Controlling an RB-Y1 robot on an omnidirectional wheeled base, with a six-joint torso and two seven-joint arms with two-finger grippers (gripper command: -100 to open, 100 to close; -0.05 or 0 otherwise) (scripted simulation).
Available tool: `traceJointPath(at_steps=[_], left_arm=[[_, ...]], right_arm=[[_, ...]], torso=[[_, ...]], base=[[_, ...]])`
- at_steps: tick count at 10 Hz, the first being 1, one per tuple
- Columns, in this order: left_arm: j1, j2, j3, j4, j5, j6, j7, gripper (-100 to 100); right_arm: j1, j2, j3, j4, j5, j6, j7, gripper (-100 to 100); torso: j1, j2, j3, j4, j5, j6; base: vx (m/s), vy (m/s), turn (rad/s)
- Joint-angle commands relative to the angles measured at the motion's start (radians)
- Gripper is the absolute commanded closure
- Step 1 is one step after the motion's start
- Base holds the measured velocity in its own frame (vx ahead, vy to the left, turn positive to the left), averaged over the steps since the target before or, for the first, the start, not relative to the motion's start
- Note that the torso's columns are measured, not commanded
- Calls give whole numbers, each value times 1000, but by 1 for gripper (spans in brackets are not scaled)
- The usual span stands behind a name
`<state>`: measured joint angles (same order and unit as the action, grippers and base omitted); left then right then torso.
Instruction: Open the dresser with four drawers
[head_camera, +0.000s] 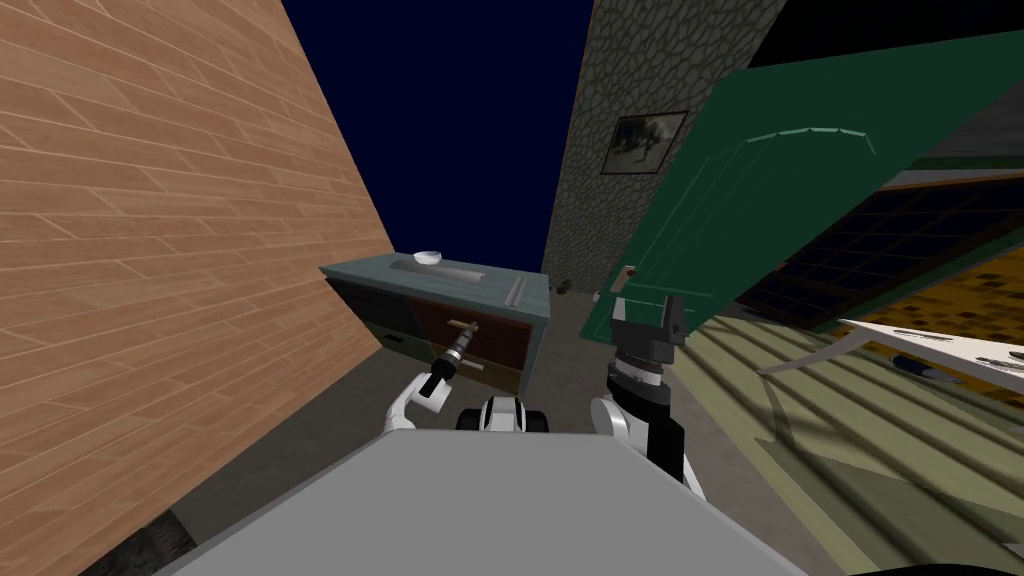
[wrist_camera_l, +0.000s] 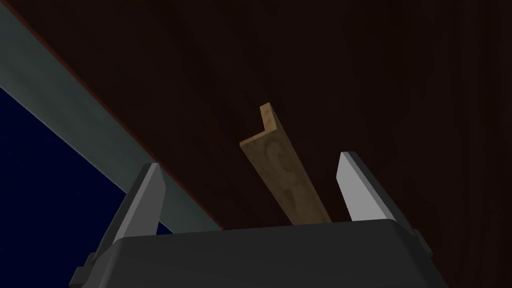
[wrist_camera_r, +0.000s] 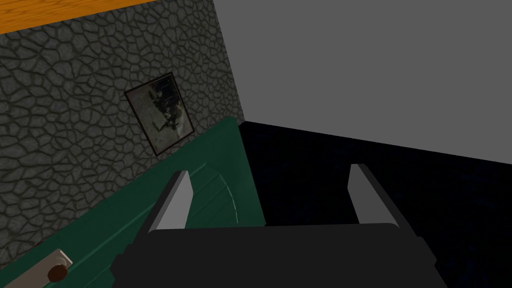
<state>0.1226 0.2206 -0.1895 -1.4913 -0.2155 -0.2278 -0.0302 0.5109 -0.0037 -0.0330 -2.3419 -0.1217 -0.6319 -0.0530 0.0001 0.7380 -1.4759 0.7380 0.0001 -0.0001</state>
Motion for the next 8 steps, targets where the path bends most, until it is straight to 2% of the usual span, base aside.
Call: traceJointPath(at_steps=[1, 3, 4, 5, 7, 8], left_arm=[[-47, -31, 33, 48, -2, 12, -17, -100], [-95, -63, 69, 92, -4, 29, -34, -100], [-74, -52, 55, 74, -4, 20, -28, -100], [-47, -31, 33, 48, -2, 12, -17, 100], [-15, -10, 9, 19, -1, 1, -6, 100], [16, 12, -15, -11, 0, -10, 5, 100]], right_arm=[[0, 0, 0, 0, 0, 0, 0, 0], [0, 0, 0, 0, 0, 0, 0, 0], [0, 0, 0, 0, 0, 0, 0, 0], [0, 0, 0, 0, 0, 0, 0, 0], [1, 0, 0, 0, 0, 0, 0, 0], [1, 0, 0, 0, 0, 0, 0, 0]], torso=[[-1, -3, -2, -1, 0, 0], [-1, -1, -1, 0, 0, 0], [0, 1, 0, 0, 0, 0], [0, 0, 0, 0, 0, -1], [-4, 1, 0, 6, -4, -1], [-4, 3, 2, 5, -4, -1]], base=[[-50, 29, -123], [-60, 31, -167], [-36, 20, -54], [46, -18, 239], [77, -41, 185], [82, -50, 185]])
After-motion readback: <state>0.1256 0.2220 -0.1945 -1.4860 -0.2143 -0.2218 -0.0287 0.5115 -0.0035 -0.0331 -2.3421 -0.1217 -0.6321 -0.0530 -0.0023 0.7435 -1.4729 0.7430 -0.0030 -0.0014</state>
